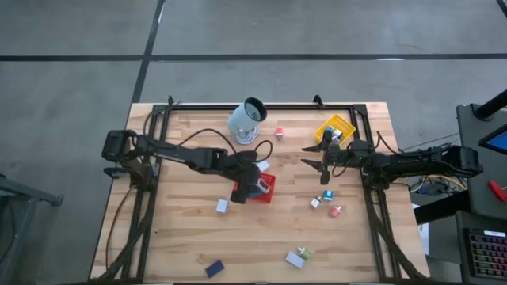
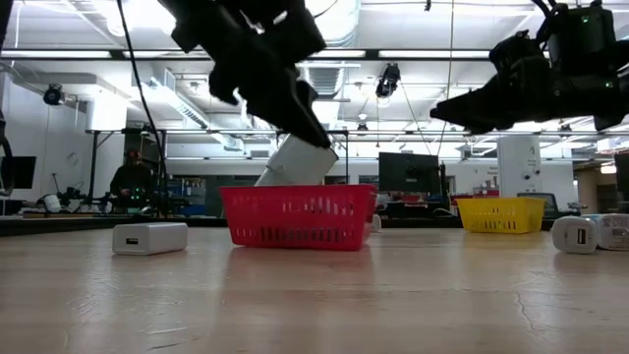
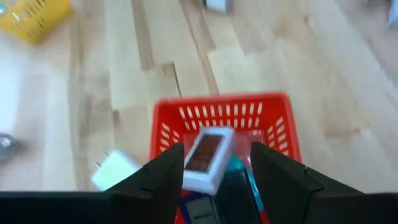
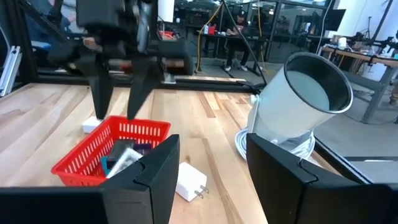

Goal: Pick & Place Office items
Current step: Put the white black charger adapter into the yellow basket

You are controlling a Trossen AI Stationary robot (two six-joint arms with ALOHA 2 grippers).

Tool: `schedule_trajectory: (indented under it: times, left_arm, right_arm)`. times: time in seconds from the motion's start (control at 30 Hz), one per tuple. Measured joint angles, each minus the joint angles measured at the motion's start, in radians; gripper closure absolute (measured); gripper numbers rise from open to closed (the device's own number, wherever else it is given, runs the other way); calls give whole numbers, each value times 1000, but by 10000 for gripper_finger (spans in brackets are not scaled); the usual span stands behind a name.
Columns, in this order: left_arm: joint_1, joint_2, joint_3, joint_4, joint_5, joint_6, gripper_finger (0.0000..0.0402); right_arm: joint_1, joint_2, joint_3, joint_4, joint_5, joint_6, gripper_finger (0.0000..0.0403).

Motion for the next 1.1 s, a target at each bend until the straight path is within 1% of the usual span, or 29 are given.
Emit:
schedule_trajectory:
  times: [0.17, 0.43, 0.63, 0.77, 0.87, 0.97, 1.1]
  left_arm:
    - [-2, -27, 0, 25, 0, 8, 216]
    - [-2, -29, -2, 39, -8, 15, 216]
    - [-5, -30, -5, 113, -12, 40, 215]
    - [-5, -36, -16, 163, -50, 53, 215]
    - [-6, -46, -31, 212, -57, 58, 215]
    - [-8, -71, -68, 288, -60, 64, 215]
    - [-8, -127, -149, 407, -68, 74, 215]
  right_arm:
    - [0, 0, 0, -16, 0, 5, 225]
    - [0, 0, 0, -41, 0, 21, 225]
    - [0, 0, 0, -110, 8, 53, 225]
    - [0, 0, 0, -124, 26, 85, 225]
    - [0, 0, 0, -145, 36, 101, 225]
    - [1, 0, 3, -203, 34, 114, 225]
    - [15, 0, 44, -356, 34, 118, 225]
